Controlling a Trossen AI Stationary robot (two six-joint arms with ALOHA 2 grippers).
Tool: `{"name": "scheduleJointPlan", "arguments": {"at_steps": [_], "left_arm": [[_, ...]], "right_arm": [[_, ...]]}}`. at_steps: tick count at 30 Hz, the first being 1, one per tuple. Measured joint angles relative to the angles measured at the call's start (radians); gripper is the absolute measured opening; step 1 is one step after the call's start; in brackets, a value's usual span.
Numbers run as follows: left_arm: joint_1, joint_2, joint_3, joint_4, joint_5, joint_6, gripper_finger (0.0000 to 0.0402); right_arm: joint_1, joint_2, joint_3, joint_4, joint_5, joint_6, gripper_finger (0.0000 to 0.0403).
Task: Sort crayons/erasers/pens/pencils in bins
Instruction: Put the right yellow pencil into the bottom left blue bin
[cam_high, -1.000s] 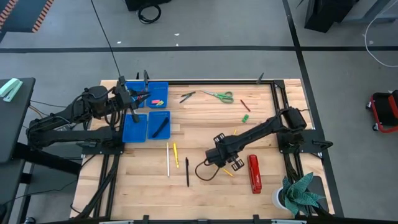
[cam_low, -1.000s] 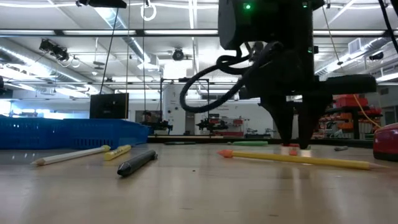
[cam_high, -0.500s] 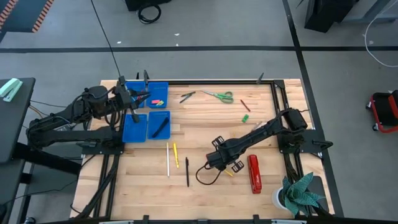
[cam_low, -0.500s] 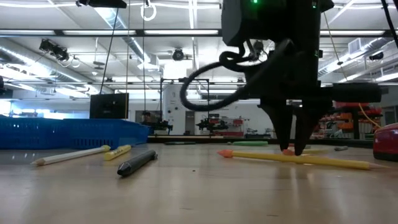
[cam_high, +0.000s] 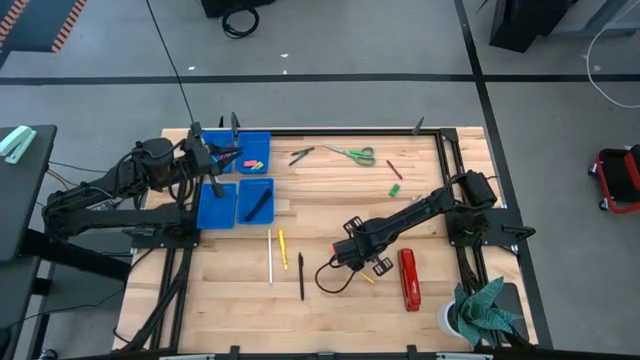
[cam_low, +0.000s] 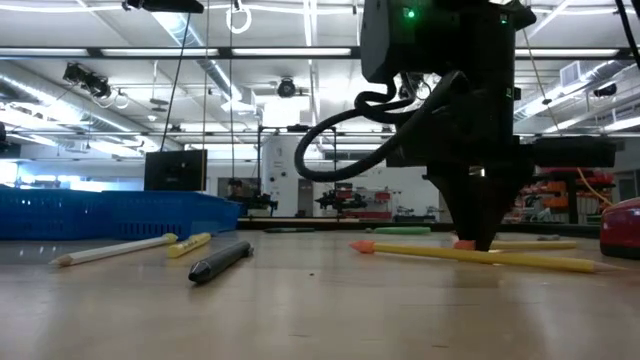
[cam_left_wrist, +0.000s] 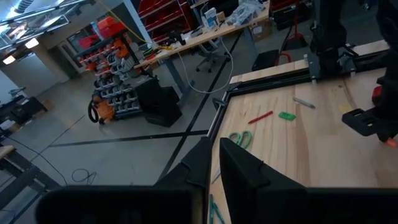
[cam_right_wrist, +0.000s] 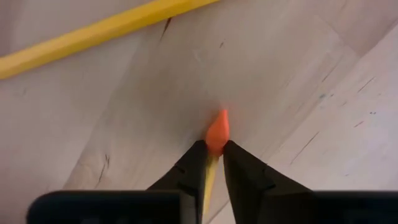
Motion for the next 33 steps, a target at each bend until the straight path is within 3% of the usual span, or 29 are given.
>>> {"name": "scheduleJointPlan", "arguments": {"at_steps": [4, 11, 17, 25, 33], "left_arm": [[0.000, 0.000, 0.000, 0.014, 0.000, 0.005, 0.0042], [0.000, 0.000, 0.000, 0.052, 0.000, 0.036, 0.0032], [-0.001, 0.000, 0.000, 0.040, 0.003, 0.022, 0.0031], [-0.001, -0.001, -0.071, 0.098, 0.173, 0.106, 0.0028], [0.000, 0.001, -0.142, 0.212, 0.176, 0.078, 0.0030]], "right_arm": [[0.000, 0.000, 0.000, 0.005, -0.001, 0.002, 0.0024], [-0.001, -0.037, -0.003, 0.066, 0.055, 0.003, 0.0020], [-0.012, -0.173, 0.000, 0.194, 0.095, -0.021, 0.0020], [-0.039, -0.366, 0.001, 0.421, 0.063, -0.140, 0.0018], [-0.099, -0.512, 0.001, 0.554, 0.005, -0.240, 0.0024]]}}
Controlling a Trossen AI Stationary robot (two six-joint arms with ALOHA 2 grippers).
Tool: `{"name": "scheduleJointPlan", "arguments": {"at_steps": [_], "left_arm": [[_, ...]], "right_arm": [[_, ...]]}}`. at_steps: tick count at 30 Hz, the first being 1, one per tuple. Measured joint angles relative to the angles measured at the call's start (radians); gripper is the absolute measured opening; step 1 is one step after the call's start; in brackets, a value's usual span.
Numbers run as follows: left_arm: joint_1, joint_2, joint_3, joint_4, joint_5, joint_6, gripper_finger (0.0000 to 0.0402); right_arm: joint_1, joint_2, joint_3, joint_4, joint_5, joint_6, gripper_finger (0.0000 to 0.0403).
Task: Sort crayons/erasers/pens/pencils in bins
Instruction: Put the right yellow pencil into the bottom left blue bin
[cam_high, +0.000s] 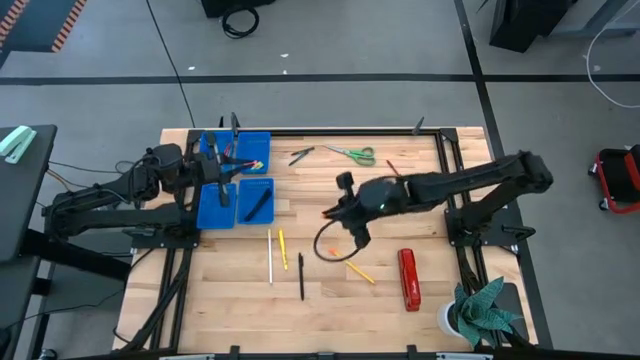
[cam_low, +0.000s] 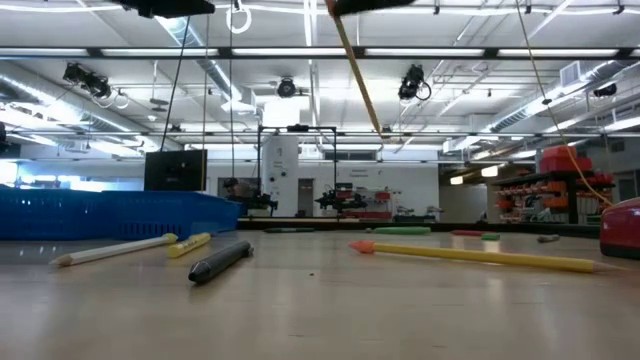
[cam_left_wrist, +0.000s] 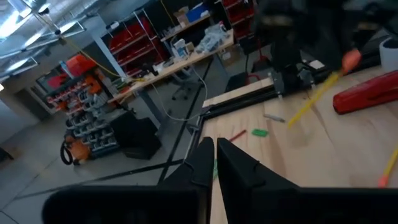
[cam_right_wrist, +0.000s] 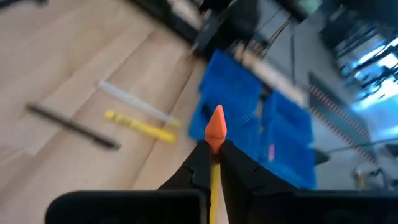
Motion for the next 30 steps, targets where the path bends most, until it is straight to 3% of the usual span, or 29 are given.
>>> {"name": "scheduleJointPlan", "arguments": {"at_steps": [7, 13, 21, 30], "left_arm": [[-0.002, 0.006, -0.035, 0.049, 0.020, -0.021, 0.0057], [-0.017, 0.006, -0.036, 0.122, 0.262, -0.030, 0.0086], [-0.034, 0.023, -0.036, 0.130, 0.211, -0.024, 0.0095], [-0.032, 0.196, -0.036, 0.267, 0.177, 0.009, 0.0140]], "right_arm": [[-0.093, -0.036, 0.000, 0.183, -0.209, -0.054, 0.0031], [-0.191, -0.010, 0.000, 0.375, -0.374, -0.029, 0.0033], [-0.313, 0.089, 0.001, 0.645, -0.569, 0.190, 0.0034], [-0.323, 0.175, 0.000, 0.817, -0.579, 0.256, 0.0035]]}}
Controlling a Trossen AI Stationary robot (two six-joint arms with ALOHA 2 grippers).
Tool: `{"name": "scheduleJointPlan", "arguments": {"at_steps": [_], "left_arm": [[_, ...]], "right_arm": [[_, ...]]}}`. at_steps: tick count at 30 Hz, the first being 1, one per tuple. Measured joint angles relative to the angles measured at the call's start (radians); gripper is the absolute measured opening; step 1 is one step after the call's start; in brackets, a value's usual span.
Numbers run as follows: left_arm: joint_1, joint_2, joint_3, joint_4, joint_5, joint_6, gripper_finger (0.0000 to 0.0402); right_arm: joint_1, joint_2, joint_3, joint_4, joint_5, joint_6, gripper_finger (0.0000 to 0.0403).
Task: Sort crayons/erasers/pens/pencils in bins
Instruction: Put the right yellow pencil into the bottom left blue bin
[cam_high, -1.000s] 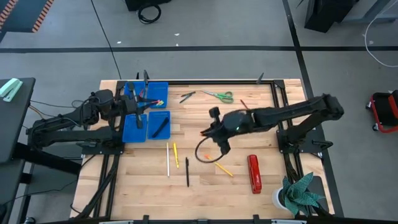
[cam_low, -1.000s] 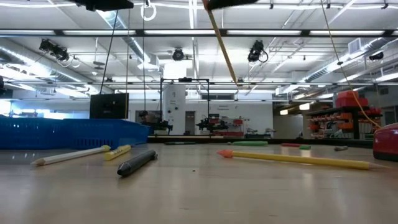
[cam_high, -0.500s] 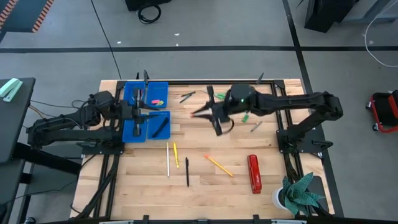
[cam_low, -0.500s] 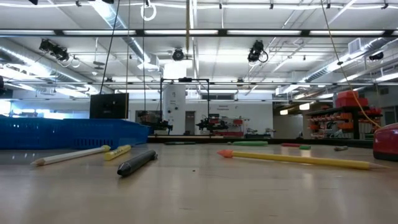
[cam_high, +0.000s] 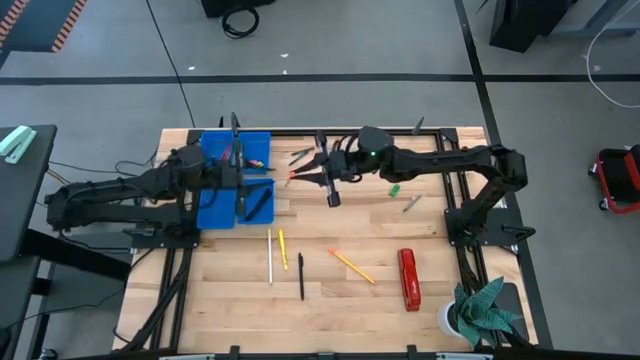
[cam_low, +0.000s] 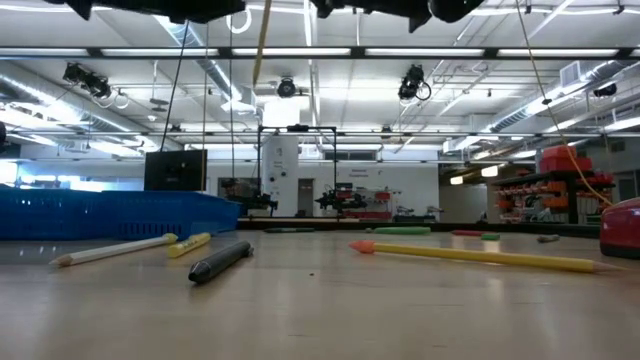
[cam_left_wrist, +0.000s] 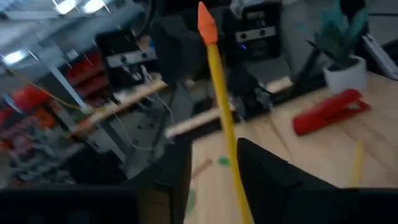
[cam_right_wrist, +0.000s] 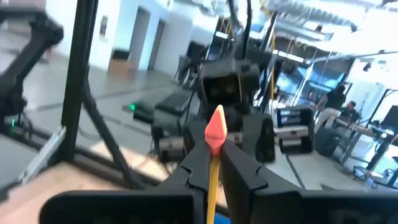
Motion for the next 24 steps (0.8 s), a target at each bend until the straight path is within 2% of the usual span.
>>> {"name": "scheduleJointPlan", "arguments": {"at_steps": [7, 11, 16, 20, 24], "left_arm": [[-0.003, 0.068, 0.001, 0.072, 0.025, 0.020, 0.0200], [-0.001, 0.122, 0.001, 0.136, 0.025, 0.032, 0.0218], [-0.002, 0.173, 0.001, 0.239, 0.017, 0.017, 0.0221], [-0.001, 0.199, 0.001, 0.289, -0.039, -0.030, 0.0210], [-0.002, 0.206, 0.001, 0.298, -0.054, -0.035, 0.0195]], "right_arm": [[-0.007, -0.005, 0.001, 0.005, 0.016, 0.040, 0.0035], [-0.007, -0.005, 0.001, 0.006, 0.054, 0.041, 0.0035], [-0.005, -0.005, 0.001, 0.004, 0.057, 0.046, 0.0035], [-0.005, -0.005, 0.001, -0.001, 0.057, 0.045, 0.0035], [-0.005, -0.005, 0.001, -0.002, 0.060, 0.045, 0.0035]]}}
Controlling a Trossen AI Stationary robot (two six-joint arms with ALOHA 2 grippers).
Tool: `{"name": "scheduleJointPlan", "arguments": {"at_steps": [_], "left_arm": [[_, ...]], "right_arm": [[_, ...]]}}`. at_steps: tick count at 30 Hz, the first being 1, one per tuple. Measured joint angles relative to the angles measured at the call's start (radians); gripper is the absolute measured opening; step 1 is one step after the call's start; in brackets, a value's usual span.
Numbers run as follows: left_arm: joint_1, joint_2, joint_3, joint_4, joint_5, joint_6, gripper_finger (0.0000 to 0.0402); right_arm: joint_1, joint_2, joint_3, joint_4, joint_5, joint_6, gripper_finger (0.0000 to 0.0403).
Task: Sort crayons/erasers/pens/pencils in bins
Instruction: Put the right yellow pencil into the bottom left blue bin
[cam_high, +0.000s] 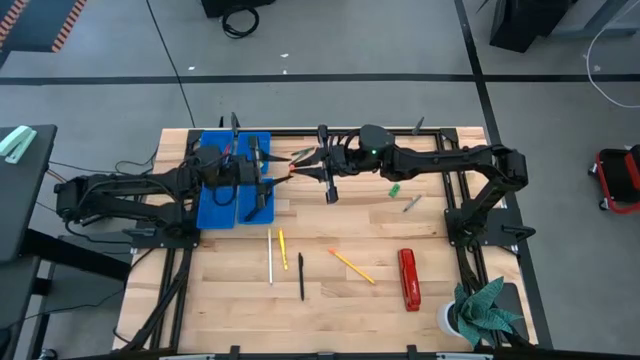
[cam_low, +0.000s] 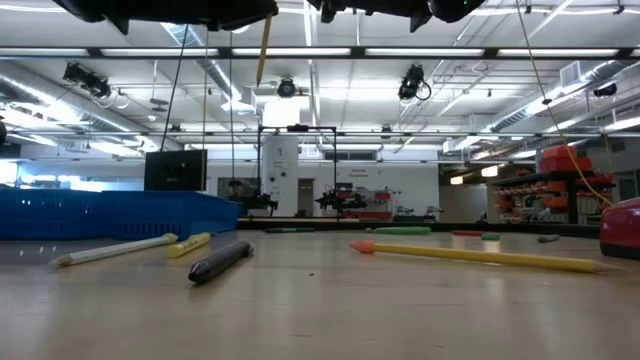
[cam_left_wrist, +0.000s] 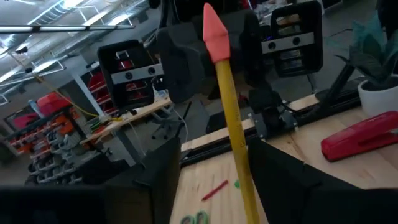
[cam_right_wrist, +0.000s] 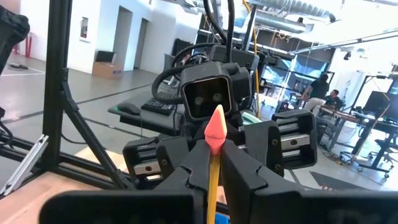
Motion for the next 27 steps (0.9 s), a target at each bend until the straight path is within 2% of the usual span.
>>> {"name": "scheduleJointPlan", "arguments": {"at_steps": [19, 27], "left_arm": [[0.000, 0.000, 0.000, 0.011, -0.008, -0.080, 0.0105], [-0.001, 0.000, 0.000, 0.006, -0.007, -0.155, 0.0029]], "right_arm": [[0.000, 0.000, 0.000, -0.001, 0.000, -0.033, 0.0035], [0.000, 0.000, 0.000, -0.001, 0.000, -0.055, 0.0035]]}}
